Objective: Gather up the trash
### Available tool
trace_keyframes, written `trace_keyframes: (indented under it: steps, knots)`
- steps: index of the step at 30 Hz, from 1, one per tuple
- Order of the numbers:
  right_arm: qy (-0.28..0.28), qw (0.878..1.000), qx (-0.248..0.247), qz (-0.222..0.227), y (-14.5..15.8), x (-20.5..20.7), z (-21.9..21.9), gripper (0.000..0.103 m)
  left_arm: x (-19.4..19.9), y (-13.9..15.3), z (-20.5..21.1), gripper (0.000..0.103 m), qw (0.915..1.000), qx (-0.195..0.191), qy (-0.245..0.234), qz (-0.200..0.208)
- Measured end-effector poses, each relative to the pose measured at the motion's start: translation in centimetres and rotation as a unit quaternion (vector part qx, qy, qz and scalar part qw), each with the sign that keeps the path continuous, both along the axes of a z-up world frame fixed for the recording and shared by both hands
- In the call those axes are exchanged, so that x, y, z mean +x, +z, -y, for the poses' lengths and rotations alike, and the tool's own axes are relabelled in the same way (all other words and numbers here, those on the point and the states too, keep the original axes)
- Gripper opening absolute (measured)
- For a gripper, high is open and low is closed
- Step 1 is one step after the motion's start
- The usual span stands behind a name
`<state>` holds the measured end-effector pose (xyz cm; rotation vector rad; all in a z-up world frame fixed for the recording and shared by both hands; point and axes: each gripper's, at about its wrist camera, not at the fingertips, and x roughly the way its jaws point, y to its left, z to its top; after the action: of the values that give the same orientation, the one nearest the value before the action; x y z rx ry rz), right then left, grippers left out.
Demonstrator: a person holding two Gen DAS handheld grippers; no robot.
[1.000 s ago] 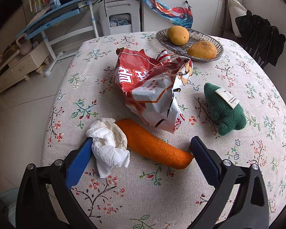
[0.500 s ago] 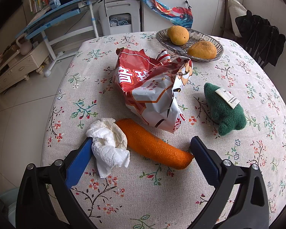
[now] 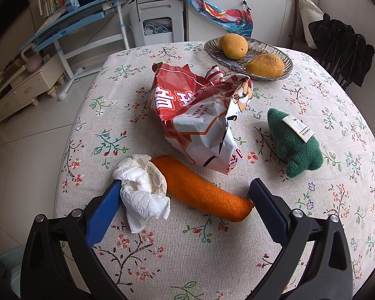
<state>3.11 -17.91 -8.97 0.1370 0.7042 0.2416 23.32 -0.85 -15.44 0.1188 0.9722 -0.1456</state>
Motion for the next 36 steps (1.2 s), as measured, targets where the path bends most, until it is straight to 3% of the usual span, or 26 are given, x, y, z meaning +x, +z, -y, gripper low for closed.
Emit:
trace_keyframes:
  steps: [8, 20, 23, 25, 27, 30, 32, 36]
  knots:
    - [0.009, 1.0, 0.001, 0.011, 0.1, -0.6, 0.5, 0.075, 0.0, 0.0, 0.0, 0.096, 1.0, 0.0, 0.0, 0.0]
    - [0.007, 0.999, 0.04, -0.007, -0.7, 0.4, 1.5, 0.075, 0.0, 0.0, 0.0, 0.096, 1.0, 0.0, 0.001, -0.001]
    - [0.006, 0.999, 0.04, -0.014, -1.0, 0.8, 1.5, 0.075, -0.4, 0.4, -0.5, 0.096, 0.9994, -0.005, -0.014, -0.031]
    - [0.006, 0.999, 0.041, -0.016, -1.0, 1.0, 1.4, 0.075, -1.0, 2.0, -2.0, 0.096, 0.9989, -0.04, 0.006, -0.026]
    - [0.008, 0.999, 0.039, -0.014, -0.9, 1.1, 1.2, 0.075, -2.6, 5.0, -3.7, 0.096, 0.9974, -0.066, 0.009, 0.025]
    - [0.017, 0.999, 0.037, -0.017, -1.0, 1.4, 0.7, 0.075, -4.6, 8.3, -6.8, 0.096, 0.9943, -0.065, 0.021, 0.082]
    - [0.026, 0.999, 0.036, -0.024, -1.1, 2.0, 0.0, 0.075, -4.9, 8.6, -9.4, 0.096, 0.992, -0.089, 0.045, 0.078]
    - [0.047, 0.998, 0.034, -0.032, -1.1, 3.8, -2.0, 0.075, -4.2, 7.0, -13.7, 0.096, 0.9814, -0.16, 0.101, 0.033]
